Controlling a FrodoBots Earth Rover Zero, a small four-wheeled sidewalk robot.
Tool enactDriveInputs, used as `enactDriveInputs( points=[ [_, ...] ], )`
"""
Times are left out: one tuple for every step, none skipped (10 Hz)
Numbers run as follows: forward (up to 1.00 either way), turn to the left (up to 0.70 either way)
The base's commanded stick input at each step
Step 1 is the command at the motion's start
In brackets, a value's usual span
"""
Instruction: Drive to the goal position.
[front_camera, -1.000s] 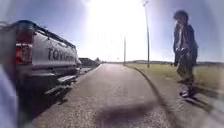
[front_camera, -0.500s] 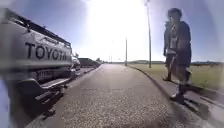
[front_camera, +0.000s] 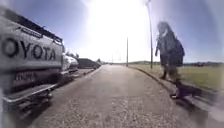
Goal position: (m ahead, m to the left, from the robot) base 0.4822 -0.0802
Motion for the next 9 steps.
enactDriveInputs(
  points=[
    [1.0, 0.0],
    [1.0, 0.0],
    [0.8, 0.0],
    [0.33, 0.0],
    [0.0, 0.0],
    [0.0, 0.0],
    [0.0, 0.0],
    [0.0, 0.0],
    [0.0, 0.0]
  ],
)
